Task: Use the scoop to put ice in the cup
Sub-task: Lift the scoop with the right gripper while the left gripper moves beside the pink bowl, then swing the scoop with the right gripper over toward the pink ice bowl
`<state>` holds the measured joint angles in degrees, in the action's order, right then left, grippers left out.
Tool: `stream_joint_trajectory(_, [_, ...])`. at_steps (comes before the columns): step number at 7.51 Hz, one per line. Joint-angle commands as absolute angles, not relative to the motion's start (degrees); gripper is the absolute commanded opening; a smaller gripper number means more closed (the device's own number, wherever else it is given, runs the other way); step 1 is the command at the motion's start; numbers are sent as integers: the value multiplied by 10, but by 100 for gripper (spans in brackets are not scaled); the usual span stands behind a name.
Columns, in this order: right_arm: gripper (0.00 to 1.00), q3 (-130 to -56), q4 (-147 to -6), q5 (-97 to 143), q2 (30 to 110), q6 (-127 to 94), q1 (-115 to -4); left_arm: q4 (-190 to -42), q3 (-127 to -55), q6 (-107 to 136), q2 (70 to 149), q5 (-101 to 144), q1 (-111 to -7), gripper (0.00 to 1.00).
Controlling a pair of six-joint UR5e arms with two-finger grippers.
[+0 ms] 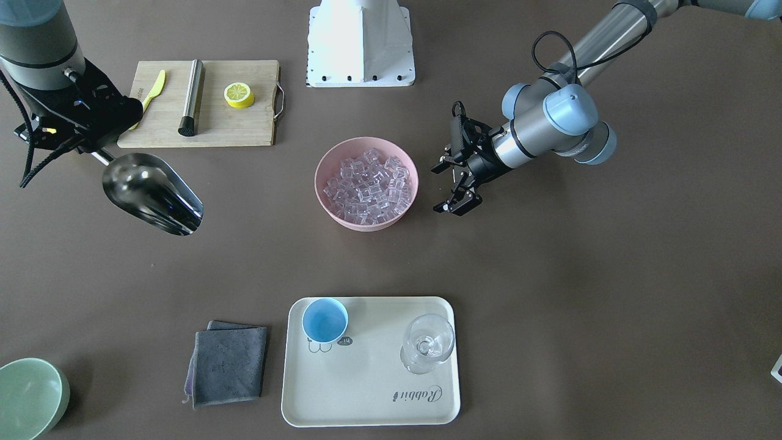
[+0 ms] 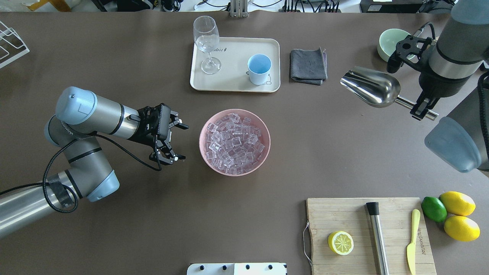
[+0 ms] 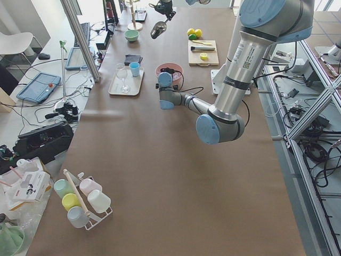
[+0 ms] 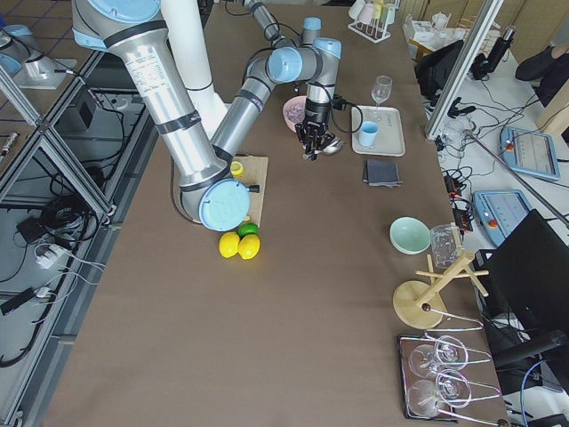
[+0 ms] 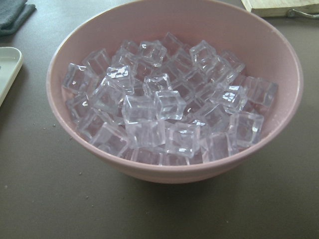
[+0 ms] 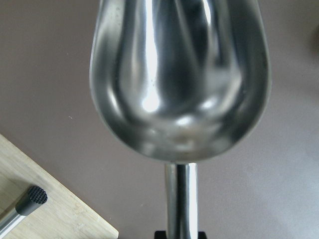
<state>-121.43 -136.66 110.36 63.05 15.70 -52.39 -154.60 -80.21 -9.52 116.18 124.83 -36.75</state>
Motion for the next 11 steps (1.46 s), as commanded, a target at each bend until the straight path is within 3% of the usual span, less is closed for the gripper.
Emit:
stream_joint_trajectory(1, [0, -1213, -1429, 1058, 593, 184, -490, -1543, -801, -95, 1167, 1244, -361, 98])
stream_joint_trajectory(4, [0, -1147, -1508, 1049, 529, 226, -484, -1517, -798, -96, 1176, 1243, -357, 98])
stream_joint_trajectory(7, [0, -1154, -1510, 1025, 521, 242, -473, -1517, -792, -96, 1177, 1243, -355, 98])
stream_joint_trajectory(11, [0, -1126, -1582, 995, 412, 241, -368, -1517, -790, -97, 1177, 1242, -353, 98])
